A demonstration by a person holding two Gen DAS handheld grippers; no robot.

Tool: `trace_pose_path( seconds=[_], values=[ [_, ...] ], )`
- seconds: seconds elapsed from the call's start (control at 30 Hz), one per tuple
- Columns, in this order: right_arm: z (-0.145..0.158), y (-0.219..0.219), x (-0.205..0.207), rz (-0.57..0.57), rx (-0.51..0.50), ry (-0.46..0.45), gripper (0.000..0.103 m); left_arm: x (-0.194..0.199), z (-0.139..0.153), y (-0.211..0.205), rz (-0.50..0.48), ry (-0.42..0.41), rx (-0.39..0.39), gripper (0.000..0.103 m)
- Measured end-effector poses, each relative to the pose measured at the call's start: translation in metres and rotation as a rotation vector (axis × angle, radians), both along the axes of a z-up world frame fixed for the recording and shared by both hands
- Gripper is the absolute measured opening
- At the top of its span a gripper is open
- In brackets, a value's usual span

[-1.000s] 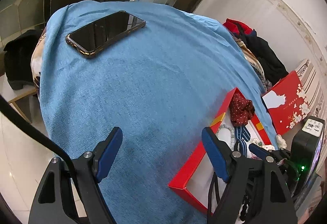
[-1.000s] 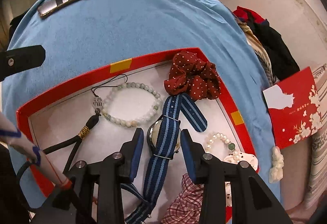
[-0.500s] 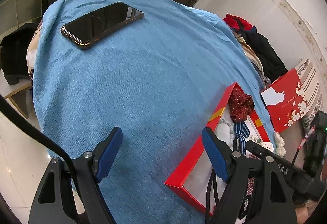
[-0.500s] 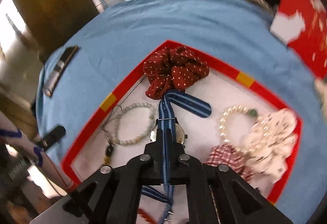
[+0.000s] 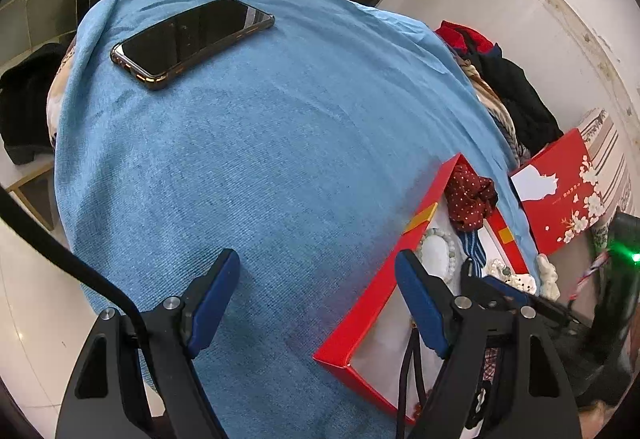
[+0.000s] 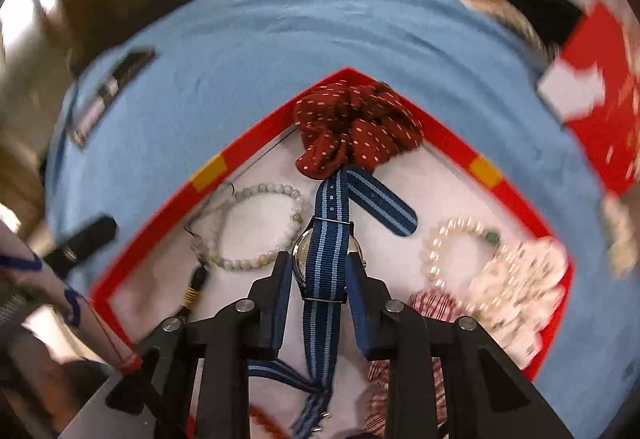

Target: Organize jewelry

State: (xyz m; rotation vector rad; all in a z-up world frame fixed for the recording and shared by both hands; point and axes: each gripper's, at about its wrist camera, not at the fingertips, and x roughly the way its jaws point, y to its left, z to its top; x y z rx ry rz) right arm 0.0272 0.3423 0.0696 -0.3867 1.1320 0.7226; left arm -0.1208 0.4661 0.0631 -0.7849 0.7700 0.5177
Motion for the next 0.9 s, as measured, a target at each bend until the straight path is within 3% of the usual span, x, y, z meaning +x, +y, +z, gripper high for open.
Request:
trace_pose_path(
  seconds=[0.07,0.2,0.27,0.37,0.43,0.53,0.77,0.8,0.9],
  values=[
    [0.004,-0.014,0.006,-0.074,0.141,0.121,0.029,0.0,0.0,0.0,-0.002,0.001,0.0,0.079],
    [-0.002,-0.057,0.006,-0.205,0.607,0.471,0.029,0.0,-0.001,0.0,-0.003,-0.001,-0.005,0.079],
    [-0.018,-0.068,0.003,-0.242,0.699,0.559,0.029,0.0,-0.001,0.001,-0.001,-0.001,-0.01,0.079],
    [-0.041,-0.075,0.001,-0.293,0.65,0.56,0.031,0.0,-0.001,-0.001,-0.003,-0.002,-0.011,0.079],
    [-0.041,-0.081,-0.001,-0.303,0.644,0.523,0.033,0.0,0.0,-0.004,-0.015,-0.002,-0.007,0.079],
    [-0.022,-0.081,-0.008,-0.298,0.538,0.371,0.04,0.002,0.0,-0.005,-0.02,0.0,-0.001,0.079],
    [0.018,-0.062,-0.024,-0.241,0.183,-0.051,0.041,0.005,0.001,-0.01,-0.032,0.015,0.01,0.079],
    [0.019,-0.059,-0.028,-0.239,0.122,-0.093,0.041,0.007,0.0,-0.011,-0.035,0.015,0.011,0.079],
    [0.014,-0.065,-0.021,-0.221,0.043,-0.093,0.034,0.006,0.001,-0.011,-0.032,0.015,0.011,0.079]
  ],
)
